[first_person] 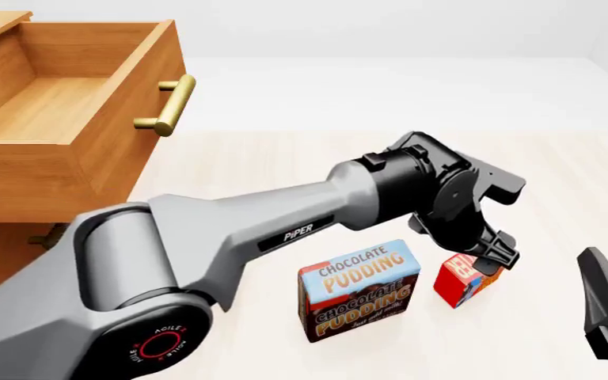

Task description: Put the butter at the back in the top drawer of the cabinet and close it.

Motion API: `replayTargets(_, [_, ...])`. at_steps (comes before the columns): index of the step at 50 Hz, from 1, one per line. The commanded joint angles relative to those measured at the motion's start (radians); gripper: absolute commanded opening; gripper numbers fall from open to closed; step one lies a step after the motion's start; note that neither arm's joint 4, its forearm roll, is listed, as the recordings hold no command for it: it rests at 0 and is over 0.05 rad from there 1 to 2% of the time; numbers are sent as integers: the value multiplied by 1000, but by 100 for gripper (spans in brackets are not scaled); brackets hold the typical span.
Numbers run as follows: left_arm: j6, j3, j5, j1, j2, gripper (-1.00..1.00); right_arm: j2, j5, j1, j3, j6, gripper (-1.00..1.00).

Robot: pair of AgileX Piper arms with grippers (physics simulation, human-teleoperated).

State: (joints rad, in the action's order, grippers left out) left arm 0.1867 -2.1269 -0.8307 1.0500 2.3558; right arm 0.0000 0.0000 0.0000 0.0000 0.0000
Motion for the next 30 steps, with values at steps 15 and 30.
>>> replayTargets(15, [13,-20,-1,9,24,100,0,0,0,0,0,100])
replayTargets(30, [17,-32,-5,11,36,100,0,0,0,0,0,100])
